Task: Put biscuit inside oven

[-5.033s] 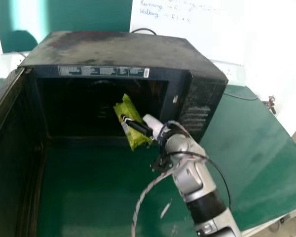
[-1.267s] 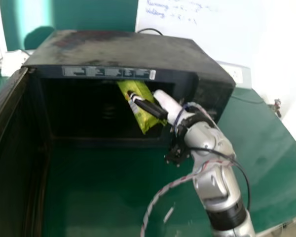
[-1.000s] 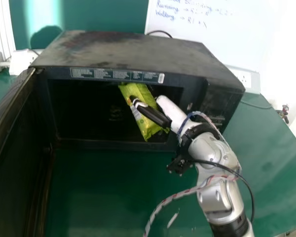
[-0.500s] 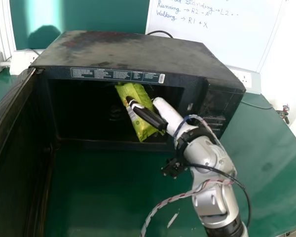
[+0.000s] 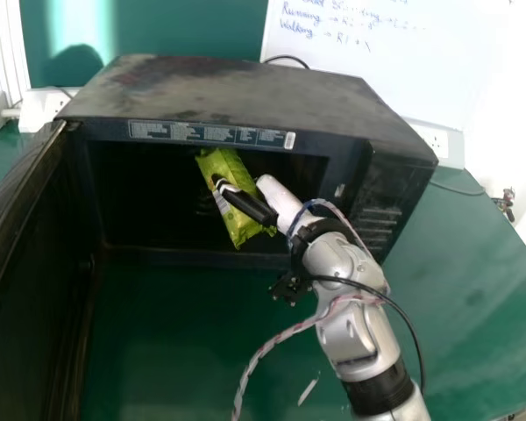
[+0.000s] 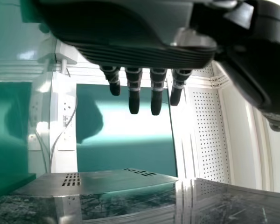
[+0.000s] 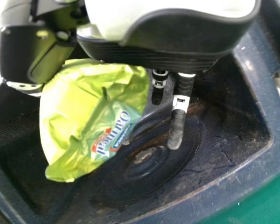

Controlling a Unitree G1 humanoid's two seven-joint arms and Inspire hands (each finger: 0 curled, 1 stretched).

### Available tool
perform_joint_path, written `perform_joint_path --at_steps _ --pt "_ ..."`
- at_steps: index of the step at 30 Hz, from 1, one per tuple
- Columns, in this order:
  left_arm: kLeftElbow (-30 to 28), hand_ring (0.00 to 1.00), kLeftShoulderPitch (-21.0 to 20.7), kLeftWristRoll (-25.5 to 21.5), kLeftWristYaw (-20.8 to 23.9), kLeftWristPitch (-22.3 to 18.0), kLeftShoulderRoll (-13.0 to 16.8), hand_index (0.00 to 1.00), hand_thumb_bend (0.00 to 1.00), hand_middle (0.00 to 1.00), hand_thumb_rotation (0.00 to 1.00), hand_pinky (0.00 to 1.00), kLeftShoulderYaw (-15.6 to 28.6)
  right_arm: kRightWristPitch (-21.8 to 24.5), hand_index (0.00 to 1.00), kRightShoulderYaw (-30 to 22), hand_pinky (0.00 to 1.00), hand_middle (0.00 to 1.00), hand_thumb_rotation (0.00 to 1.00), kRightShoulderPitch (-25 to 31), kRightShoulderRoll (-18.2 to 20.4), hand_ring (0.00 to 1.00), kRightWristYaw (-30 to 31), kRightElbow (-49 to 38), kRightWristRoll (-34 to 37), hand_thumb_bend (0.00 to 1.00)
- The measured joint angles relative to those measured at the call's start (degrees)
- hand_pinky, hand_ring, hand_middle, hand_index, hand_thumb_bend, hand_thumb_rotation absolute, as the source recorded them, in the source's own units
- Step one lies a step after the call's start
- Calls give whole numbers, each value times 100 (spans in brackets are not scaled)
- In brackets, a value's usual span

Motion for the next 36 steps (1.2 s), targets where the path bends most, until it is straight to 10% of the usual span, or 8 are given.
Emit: perform_joint_path --at_steps 36 --pt "-251 91 192 -87 51 47 -21 99 100 93 100 100 -4 -1608 48 -52 23 38 13 -1350 479 29 -711 3392 125 52"
